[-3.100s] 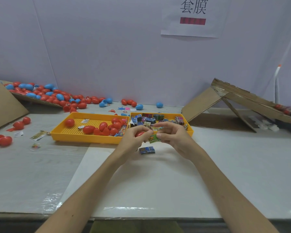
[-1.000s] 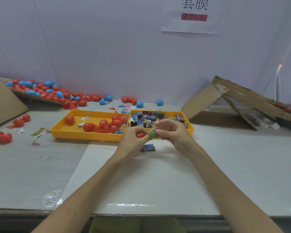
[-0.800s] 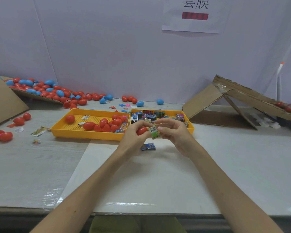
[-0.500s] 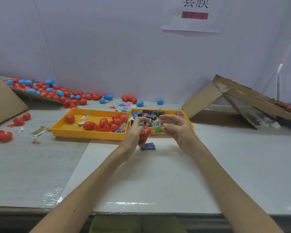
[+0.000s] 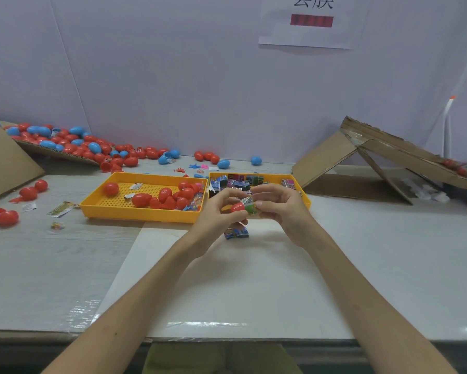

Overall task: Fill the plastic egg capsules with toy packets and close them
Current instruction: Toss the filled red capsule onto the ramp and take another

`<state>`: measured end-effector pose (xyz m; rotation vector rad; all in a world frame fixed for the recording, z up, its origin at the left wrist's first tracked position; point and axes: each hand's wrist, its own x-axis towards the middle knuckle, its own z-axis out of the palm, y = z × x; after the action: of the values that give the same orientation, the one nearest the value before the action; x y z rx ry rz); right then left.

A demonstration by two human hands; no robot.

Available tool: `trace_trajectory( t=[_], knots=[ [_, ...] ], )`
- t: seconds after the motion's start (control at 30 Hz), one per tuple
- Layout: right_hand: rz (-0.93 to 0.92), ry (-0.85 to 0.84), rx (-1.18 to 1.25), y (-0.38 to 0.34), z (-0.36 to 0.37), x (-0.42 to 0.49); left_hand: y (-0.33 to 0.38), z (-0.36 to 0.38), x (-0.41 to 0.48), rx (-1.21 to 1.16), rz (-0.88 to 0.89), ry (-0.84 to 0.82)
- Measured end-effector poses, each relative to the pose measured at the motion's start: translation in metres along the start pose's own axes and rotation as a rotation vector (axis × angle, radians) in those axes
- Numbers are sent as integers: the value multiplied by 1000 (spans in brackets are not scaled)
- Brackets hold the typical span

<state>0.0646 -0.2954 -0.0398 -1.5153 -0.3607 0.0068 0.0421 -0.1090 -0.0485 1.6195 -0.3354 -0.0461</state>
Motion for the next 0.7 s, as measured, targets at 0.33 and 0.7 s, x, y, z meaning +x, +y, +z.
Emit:
trace_trajectory(
  t=[0.33,0.7],
  knots=[
    [-4,101,-71,0,1,0,-1,-1,2,31,72,125],
    [22,11,-137,-2,3,-3,-4,-2,4,114,107,205]
  ],
)
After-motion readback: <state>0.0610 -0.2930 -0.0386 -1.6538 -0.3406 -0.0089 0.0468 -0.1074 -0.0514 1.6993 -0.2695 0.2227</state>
